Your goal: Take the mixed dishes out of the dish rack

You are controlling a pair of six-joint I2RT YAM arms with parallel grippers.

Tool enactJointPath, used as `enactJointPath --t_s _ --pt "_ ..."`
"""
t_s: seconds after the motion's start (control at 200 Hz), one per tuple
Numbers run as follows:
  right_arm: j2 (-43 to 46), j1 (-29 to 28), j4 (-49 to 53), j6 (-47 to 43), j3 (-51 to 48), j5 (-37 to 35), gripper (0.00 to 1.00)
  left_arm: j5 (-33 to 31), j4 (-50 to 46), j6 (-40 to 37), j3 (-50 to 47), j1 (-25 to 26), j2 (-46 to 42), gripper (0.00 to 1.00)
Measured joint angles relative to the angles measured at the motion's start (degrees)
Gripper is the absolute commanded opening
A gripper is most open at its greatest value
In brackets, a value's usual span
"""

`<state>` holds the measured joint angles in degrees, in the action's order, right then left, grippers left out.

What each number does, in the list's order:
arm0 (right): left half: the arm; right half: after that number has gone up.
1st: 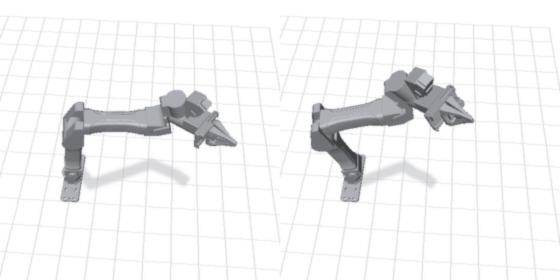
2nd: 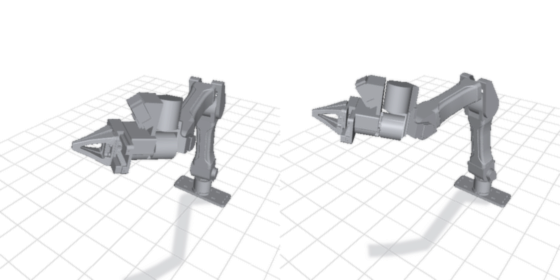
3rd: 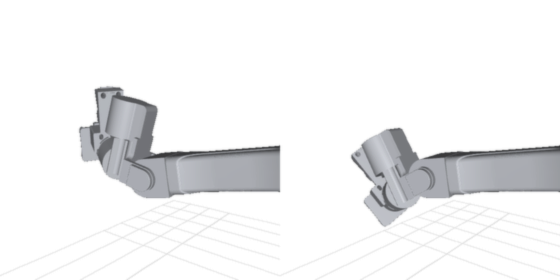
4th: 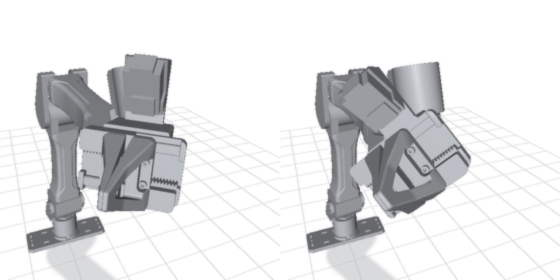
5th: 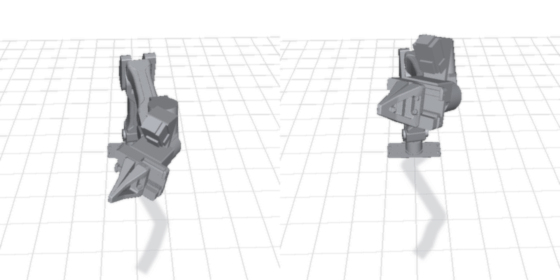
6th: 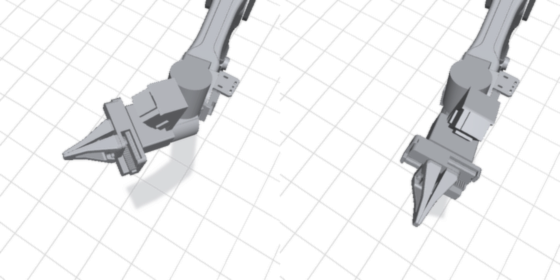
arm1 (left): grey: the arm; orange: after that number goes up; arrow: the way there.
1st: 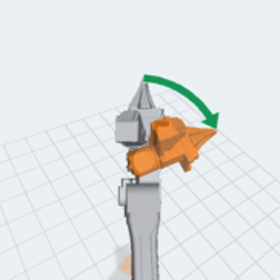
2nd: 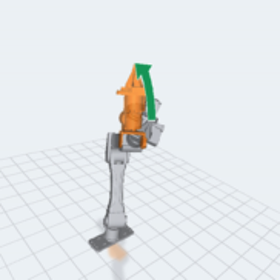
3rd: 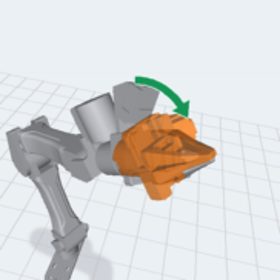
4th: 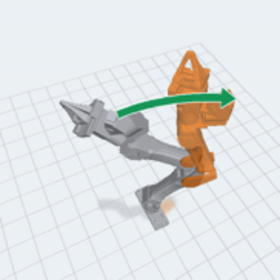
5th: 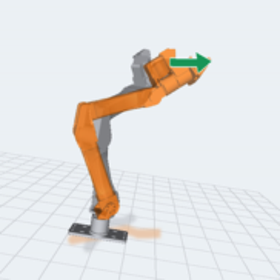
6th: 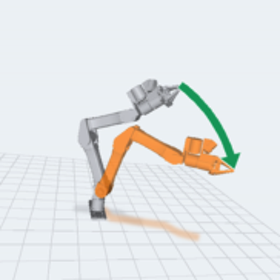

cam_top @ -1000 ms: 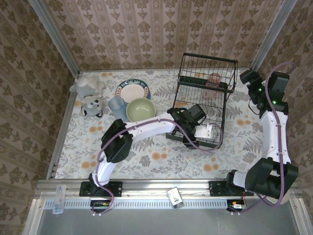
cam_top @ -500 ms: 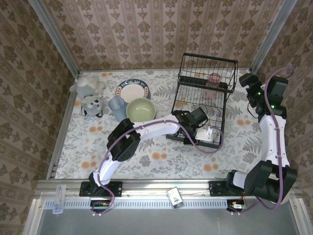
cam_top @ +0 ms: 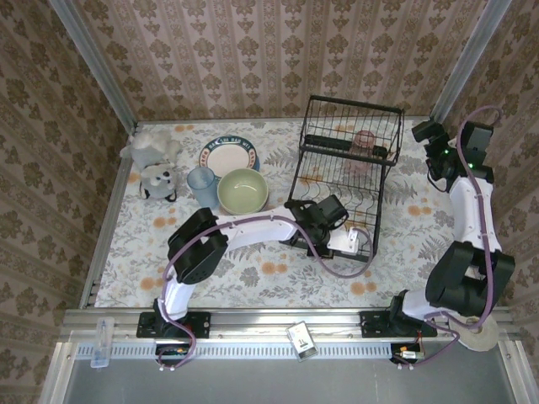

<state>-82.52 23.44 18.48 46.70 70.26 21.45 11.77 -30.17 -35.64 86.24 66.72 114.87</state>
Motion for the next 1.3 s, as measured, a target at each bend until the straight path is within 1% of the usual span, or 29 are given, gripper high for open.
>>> enactJointPath --t_s 0.16,0.29,0.52,0.84,1.04,1.3 --pt "-3.76 0.98 1.25 0.13 1.01 -0.22 1.00 -0.90 2.16 -0.02 -5.27 0.83 -3.48 0.00" --pt "-7.82 1.90 1.40 0.20 2.34 0.17 1.00 -1.77 3.63 -0.46 -7.74 1.55 -5.07 0.00" --pt "-15.96 2.45 0.98 0.02 5.79 6.58 1.00 -4.55 6.78 -3.80 -10.58 2.89 -6.62 0.00" --pt "-17.22 2.58 0.94 0.00 7.82 11.08 1.00 -8.04 8.79 -8.37 -12.15 4.52 -7.52 0.00" --pt "-18.67 3.30 0.92 0.26 8.07 12.02 1.00 -9.68 12.07 -9.14 -15.50 5.75 -9.42 0.00" --pt "-21.70 3.76 0.94 1.77 9.97 12.81 1.00 -9.66 14.47 -9.16 -20.46 7.06 -12.92 0.00"
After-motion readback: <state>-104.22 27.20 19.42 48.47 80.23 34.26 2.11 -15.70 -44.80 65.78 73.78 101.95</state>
